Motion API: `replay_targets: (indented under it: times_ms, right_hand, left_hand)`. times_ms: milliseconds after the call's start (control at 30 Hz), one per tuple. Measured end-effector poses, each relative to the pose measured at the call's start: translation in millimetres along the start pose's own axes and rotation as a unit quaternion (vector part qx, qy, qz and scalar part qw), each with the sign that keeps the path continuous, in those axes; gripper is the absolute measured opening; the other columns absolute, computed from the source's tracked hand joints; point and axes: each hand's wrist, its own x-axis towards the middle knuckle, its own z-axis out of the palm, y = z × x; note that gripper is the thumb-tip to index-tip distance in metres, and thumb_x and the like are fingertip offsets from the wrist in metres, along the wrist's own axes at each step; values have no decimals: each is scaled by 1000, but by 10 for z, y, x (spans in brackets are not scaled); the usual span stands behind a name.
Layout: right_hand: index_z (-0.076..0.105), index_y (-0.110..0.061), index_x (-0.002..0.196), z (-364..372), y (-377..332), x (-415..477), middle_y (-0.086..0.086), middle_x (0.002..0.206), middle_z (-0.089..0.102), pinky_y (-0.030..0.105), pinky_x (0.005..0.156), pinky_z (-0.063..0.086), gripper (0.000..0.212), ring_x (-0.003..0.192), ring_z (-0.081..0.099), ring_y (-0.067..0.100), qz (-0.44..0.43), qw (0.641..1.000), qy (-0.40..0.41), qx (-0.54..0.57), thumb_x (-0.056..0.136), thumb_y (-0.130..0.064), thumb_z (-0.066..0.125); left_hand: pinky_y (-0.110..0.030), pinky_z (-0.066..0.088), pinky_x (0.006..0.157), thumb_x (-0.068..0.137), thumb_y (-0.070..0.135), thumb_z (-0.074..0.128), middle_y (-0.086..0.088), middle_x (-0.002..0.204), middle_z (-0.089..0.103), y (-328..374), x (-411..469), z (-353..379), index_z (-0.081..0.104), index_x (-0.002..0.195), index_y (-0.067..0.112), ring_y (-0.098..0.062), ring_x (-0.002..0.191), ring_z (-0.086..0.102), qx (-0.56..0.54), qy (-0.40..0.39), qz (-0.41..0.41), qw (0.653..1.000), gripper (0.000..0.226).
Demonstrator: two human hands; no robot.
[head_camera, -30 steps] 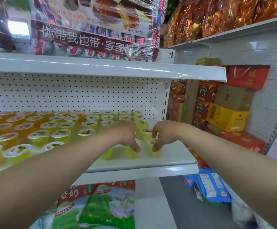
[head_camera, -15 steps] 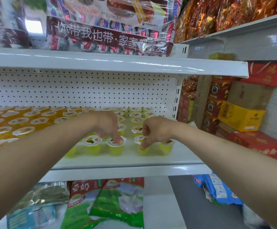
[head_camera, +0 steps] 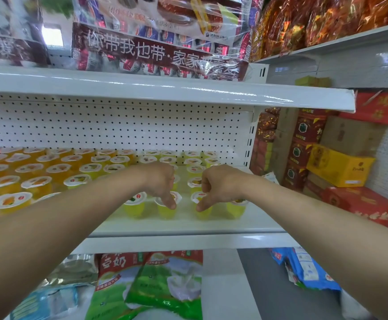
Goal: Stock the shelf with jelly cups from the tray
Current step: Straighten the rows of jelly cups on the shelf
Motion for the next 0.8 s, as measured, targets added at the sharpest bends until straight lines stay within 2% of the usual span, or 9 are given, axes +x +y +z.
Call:
replay_targets:
  times_ms: [167, 233, 333, 533, 700, 800]
  right_hand:
    - [62, -21, 94, -243, 164, 130, -4, 96, 62, 28, 74, 46, 44, 91, 57, 17, 35, 996, 83, 15, 75, -59, 74]
    - [61, -24, 92, -306, 257, 240, -2, 101, 65, 28, 73, 45, 38, 90, 58, 17, 54, 994, 96, 5, 77, -56, 74]
    - [63, -24, 95, -253, 283, 377, -1, 104, 67, 28, 75, 47, 33, 92, 59, 18, 61, 996, 70, -2, 78, -50, 75]
    - [67, -19, 111, -105, 122, 574, -1, 113, 65, 27, 81, 46, 46, 102, 59, 20, 32, 999, 15, 11, 78, -50, 76]
    - [67, -16, 114, -56, 111, 654, 1, 117, 64, 27, 84, 46, 46, 105, 59, 20, 36, 999, 5, 20, 78, -43, 79]
    - [66, -16, 113, -57, 114, 689, 0, 118, 63, 26, 81, 43, 46, 99, 56, 18, 38, 999, 1, 24, 78, -43, 79]
  left_hand:
    - [-26, 40, 63, 81, 45, 74, -4, 95, 62, -104, 66, -248, 66, 106, 2, -21, 88, 57, -17, 57, -28, 998, 51]
    - [-27, 45, 73, 81, 46, 74, -4, 100, 64, -157, 157, -315, 66, 107, 3, -22, 92, 59, -22, 70, -44, 996, 52]
    - [-28, 44, 78, 78, 45, 78, -3, 103, 62, -203, 331, -309, 65, 107, 10, -22, 96, 58, -41, 67, -52, 996, 48]
    - [-31, 46, 82, 79, 44, 77, -3, 99, 60, -176, 564, -180, 64, 109, 9, -23, 92, 56, -38, 40, -47, 997, 48]
    - [-31, 49, 80, 78, 47, 77, -8, 100, 64, -187, 690, -102, 62, 93, 12, -24, 90, 58, -2, 34, -41, 999, 42]
    - [-34, 50, 85, 78, 48, 77, -11, 114, 65, -181, 709, -76, 64, 107, 5, -27, 105, 62, 7, 40, -38, 998, 53]
